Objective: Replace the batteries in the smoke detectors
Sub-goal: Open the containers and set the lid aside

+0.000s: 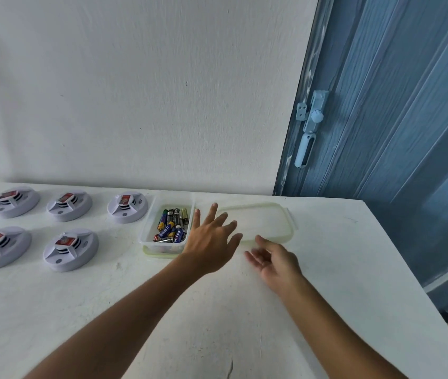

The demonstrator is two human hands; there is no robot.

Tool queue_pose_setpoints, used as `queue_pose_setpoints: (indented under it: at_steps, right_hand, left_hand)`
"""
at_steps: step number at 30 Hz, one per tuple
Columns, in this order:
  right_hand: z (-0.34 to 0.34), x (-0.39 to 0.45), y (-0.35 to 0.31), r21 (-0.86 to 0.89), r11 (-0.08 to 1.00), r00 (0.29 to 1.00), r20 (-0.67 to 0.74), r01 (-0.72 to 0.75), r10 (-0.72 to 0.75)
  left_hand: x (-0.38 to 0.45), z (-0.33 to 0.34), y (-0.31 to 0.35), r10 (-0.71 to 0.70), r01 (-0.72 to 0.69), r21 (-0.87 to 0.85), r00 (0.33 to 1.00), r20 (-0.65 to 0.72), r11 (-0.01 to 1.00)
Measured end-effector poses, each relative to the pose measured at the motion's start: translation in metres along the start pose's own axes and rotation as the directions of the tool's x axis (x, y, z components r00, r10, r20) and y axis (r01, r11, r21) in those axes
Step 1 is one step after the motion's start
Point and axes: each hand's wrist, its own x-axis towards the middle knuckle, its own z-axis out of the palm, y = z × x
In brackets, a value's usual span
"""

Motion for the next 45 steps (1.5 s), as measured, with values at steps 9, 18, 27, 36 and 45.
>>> queue_pose_setpoints:
  at_steps: [9,18,27,36,45]
  right_hand:
    - [0.011,-0.004,0.039,0.175,0.984,0.999,-0.035,0.018,-0.012]
    - [0.016,-0.002,0.043,0.039,0.990,0.974,-0.190,0.133,-0.123]
    - [-0.009,0.024,-0.033,-0.426,0.781,0.823,-0.130,0.456,-0.552]
    - [-0.037,0.031,-0.048,-0.367,0.870,0.939,0.030,0.329,-0.342]
    - [-0.040,0.007,-0.016,-0.441,0.856,0.957,0.026,0.271,-0.289]
  left_hand:
    - [0.005,-0.014,-0.010,0.024,-0.017,-0.114,0.998,0.062,0.993]
    - [0.003,-0.007,-0.011,0.004,0.006,-0.189,0.999,0.054,0.982]
    - [-0.014,0.019,0.021,-0.005,0.022,0.061,0.963,-0.268,0.998]
    - [-0.012,0.009,0.027,-0.159,0.165,-0.124,0.986,0.058,0.978]
    - [0.023,-0.001,0.021,-0.198,0.272,-0.360,0.953,0.229,0.893]
